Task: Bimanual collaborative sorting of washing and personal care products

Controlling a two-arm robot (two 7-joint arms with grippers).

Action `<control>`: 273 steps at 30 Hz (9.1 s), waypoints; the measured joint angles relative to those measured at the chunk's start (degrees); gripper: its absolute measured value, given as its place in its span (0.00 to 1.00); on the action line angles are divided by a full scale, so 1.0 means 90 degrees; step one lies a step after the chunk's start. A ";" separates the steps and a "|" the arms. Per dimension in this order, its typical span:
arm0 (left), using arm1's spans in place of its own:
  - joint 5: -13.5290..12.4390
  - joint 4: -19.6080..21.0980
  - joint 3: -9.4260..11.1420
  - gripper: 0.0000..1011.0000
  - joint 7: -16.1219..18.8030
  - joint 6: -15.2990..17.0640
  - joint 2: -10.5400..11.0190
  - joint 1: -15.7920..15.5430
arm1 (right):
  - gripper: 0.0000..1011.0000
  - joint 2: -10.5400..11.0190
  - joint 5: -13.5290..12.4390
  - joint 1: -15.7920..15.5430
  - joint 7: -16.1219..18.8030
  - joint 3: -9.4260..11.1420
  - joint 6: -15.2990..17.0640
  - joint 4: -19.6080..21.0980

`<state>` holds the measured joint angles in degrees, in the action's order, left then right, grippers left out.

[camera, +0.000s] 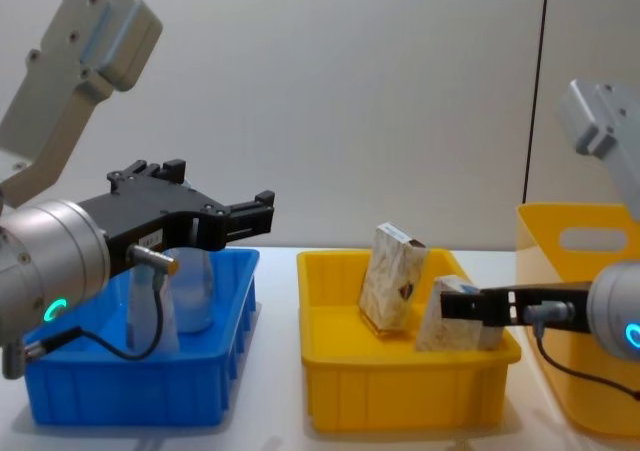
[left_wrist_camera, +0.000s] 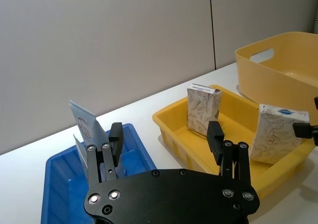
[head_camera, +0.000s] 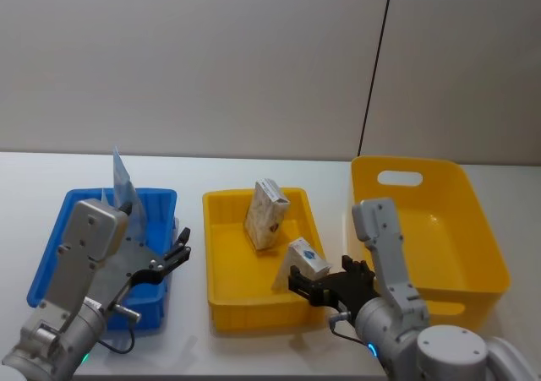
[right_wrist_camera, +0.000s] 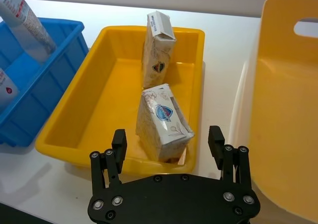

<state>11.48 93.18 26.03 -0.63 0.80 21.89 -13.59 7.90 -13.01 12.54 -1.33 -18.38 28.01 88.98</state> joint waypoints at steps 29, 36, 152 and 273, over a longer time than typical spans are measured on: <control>0.0000 0.0000 0.0000 0.99 0.0000 0.0000 0.0000 0.0000 | 0.88 -0.0277 -0.0025 0.0582 0.0364 0.0021 0.0007 -0.0967; 0.0000 0.0000 0.0000 0.99 0.0000 0.0000 0.0000 0.0000 | 0.67 -0.0327 0.0012 0.0665 0.0401 0.0035 0.0028 -0.1116; 0.0000 0.0000 0.0000 0.99 0.0000 0.0000 0.0000 0.0000 | 0.72 -0.0157 0.1049 -0.0647 -0.0457 0.1716 -0.0566 0.0763; -0.0009 -0.1744 -0.0853 0.99 0.0648 0.0916 -0.1183 -0.0659 | 0.99 0.0163 0.0953 -0.0591 0.1263 0.0940 -0.1815 0.1101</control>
<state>11.40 77.48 18.35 5.21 9.04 11.25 -19.52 9.36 -4.43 7.22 10.04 -9.92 11.67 98.89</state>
